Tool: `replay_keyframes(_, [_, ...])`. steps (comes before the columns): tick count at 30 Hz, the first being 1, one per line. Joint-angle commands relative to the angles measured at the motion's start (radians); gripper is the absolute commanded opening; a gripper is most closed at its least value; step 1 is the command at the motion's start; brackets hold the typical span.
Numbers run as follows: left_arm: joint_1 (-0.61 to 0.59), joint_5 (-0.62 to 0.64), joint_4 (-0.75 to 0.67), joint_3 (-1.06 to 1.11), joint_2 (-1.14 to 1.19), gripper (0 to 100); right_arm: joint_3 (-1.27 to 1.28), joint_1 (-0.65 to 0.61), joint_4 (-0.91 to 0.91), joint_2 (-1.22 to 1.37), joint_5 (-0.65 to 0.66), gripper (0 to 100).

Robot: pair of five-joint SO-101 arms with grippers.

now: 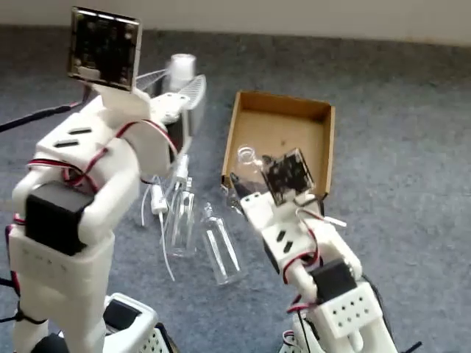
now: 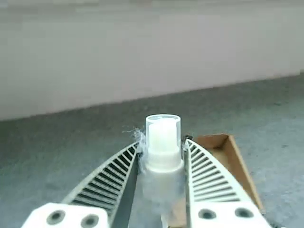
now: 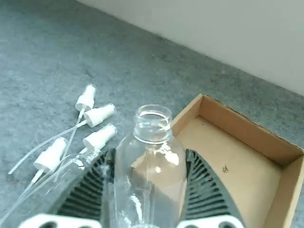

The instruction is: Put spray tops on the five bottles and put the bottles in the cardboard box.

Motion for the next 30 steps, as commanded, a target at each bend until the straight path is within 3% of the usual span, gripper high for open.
replay_keyframes(1, [0.122, 0.044, -0.152, -0.025, -0.021, 6, 0.065, -0.081, -0.021, -0.163, -0.008, 0.5])
replay_keyframes(5, [0.170, 0.060, -0.301, 0.045, -0.021, 6, 0.134, -0.140, -0.018, -0.297, -0.008, 0.5])
replay_keyframes(14, [0.177, 0.061, -0.522, 0.236, -0.024, 6, 0.191, -0.143, -0.018, -0.403, -0.008, 0.5])
replay_keyframes(30, [0.236, 0.060, -0.562, 0.343, -0.022, 6, 0.191, -0.143, -0.018, -0.410, -0.006, 0.5])
